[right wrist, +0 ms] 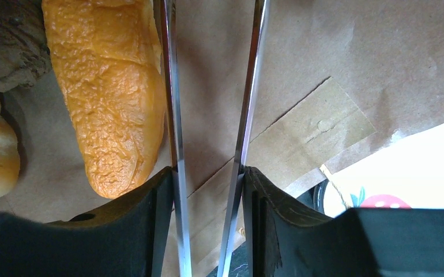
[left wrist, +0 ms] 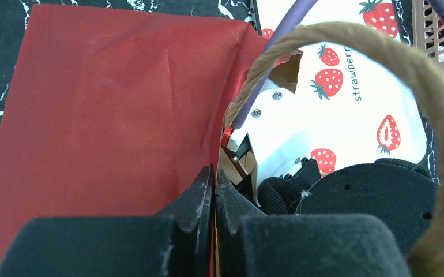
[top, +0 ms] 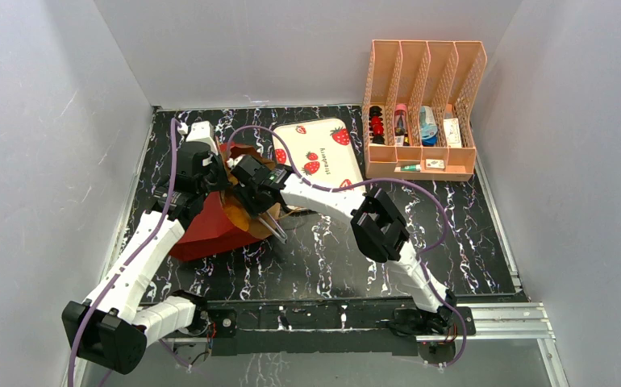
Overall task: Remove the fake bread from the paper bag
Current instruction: Take out the fake bread from the paper bag.
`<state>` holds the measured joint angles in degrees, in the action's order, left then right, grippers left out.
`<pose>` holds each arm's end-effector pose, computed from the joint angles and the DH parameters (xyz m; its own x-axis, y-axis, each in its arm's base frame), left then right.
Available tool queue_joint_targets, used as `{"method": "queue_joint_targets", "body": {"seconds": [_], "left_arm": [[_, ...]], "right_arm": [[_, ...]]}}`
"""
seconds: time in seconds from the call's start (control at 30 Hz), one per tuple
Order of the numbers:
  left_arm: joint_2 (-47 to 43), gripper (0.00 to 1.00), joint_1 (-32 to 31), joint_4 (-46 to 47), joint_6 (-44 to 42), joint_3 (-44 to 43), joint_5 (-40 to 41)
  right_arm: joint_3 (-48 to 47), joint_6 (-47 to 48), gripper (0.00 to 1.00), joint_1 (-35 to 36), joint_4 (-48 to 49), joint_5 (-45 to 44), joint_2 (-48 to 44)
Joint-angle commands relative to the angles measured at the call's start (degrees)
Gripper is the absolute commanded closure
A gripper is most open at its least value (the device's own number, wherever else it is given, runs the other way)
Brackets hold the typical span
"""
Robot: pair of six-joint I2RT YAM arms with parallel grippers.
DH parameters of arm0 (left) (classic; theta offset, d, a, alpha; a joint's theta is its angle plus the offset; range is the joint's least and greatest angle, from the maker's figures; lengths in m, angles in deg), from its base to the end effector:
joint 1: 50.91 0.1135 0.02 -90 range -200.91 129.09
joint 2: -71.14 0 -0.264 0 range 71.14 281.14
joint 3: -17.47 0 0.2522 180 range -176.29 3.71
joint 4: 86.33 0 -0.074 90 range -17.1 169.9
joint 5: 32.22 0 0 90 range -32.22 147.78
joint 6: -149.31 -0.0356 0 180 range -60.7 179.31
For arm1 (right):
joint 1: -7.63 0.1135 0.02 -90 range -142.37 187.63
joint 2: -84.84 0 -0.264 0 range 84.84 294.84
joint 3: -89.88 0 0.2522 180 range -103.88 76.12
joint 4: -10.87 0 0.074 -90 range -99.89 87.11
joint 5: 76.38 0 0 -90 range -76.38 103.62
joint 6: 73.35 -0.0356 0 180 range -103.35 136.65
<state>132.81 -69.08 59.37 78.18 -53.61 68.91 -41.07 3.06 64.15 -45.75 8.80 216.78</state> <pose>0.2324 -0.0690 0.3413 -0.4235 -0.1950 -0.8846 0.0028 0.9763 -0.2165 0.2823 0.4214 0.2131 -0.6422 -0.5466 -0.5374 -0.6743 0.7363 0.0569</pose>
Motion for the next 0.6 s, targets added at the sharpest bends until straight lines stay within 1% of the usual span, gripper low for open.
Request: {"method": "queue_joint_targets", "body": {"seconds": [0.0, 0.2, 0.33, 0.37, 0.4, 0.47, 0.57], "left_arm": [[-0.5, 1.0, -1.0, 0.9, 0.3, -0.3, -2.7], [-0.7, 1.0, -1.0, 0.9, 0.3, 0.2, -2.6], [-0.8, 1.0, -0.9, 0.8, 0.3, 0.2, -3.0], [-0.6, 1.0, -1.0, 0.7, 0.2, 0.1, -3.2], [-0.6, 1.0, -1.0, 0.6, 0.1, 0.0, -3.3], [-0.4, 1.0, -1.0, 0.1, 0.0, -0.1, -3.6], [-0.1, 1.0, -0.9, -0.7, -0.1, -0.5, -4.0]], "right_arm": [[1.3, 0.1, 1.0, 0.0, 3.8, -1.7, -5.2], [2.0, 0.0, 1.0, 0.0, 4.5, -1.7, -6.3], [-0.4, 0.7, 1.0, -0.1, 3.8, -1.9, -4.5], [-1.1, 0.8, 0.98, -0.1, 3.7, -2.0, -4.1], [-1.9, 0.8, 0.89, -0.2, 3.6, -2.1, -3.7], [-3.0, 0.9, 0.76, -0.3, 3.6, -2.4, -2.9], [-3.7, 1.1, 0.66, -0.7, 4.1, -2.4, -2.4]]}}
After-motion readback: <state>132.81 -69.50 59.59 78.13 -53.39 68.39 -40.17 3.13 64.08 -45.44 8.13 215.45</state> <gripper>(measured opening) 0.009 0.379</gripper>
